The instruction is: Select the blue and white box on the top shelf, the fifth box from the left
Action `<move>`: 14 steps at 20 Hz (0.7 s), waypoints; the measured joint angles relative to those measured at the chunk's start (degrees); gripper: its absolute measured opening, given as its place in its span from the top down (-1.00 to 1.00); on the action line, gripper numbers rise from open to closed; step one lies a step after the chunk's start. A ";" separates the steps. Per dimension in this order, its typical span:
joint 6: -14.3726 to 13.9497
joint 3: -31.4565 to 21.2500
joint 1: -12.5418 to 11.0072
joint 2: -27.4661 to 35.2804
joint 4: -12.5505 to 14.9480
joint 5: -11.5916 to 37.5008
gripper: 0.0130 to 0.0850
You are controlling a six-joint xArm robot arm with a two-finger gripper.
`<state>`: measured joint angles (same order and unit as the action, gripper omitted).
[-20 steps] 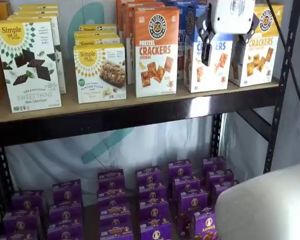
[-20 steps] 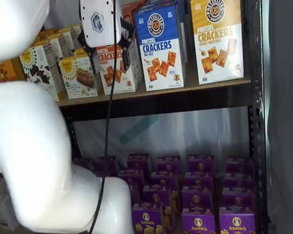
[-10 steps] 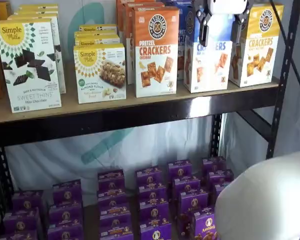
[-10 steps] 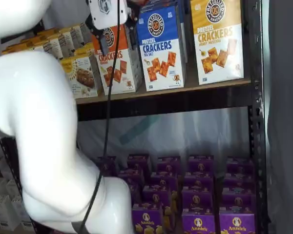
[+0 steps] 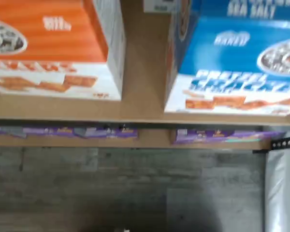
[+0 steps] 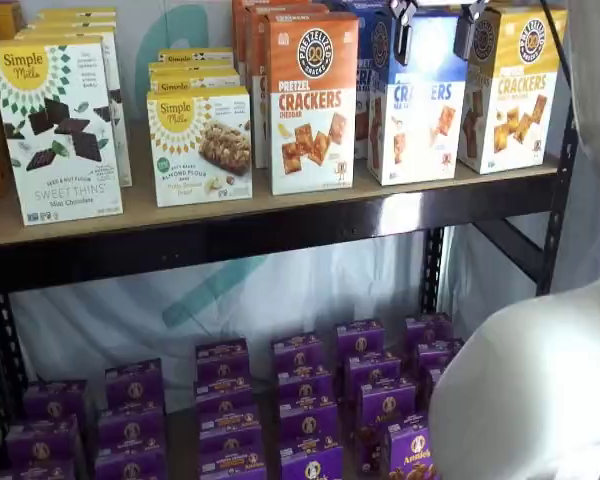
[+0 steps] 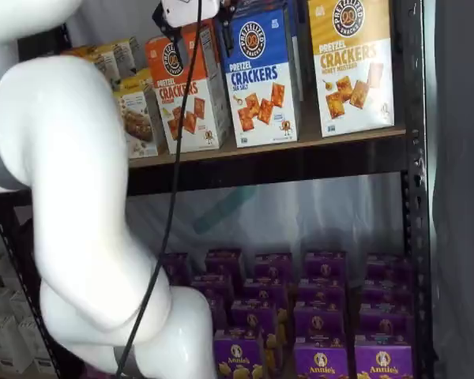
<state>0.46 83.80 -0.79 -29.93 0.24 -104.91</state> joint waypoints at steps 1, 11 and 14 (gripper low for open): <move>0.00 0.32 0.12 0.43 0.43 0.46 -1.00; 1.98 2.29 -2.15 3.19 0.21 4.86 -1.00; 2.93 2.49 -3.24 3.48 -0.22 6.34 -1.00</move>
<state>3.38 86.29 -4.03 -26.46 0.02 -98.57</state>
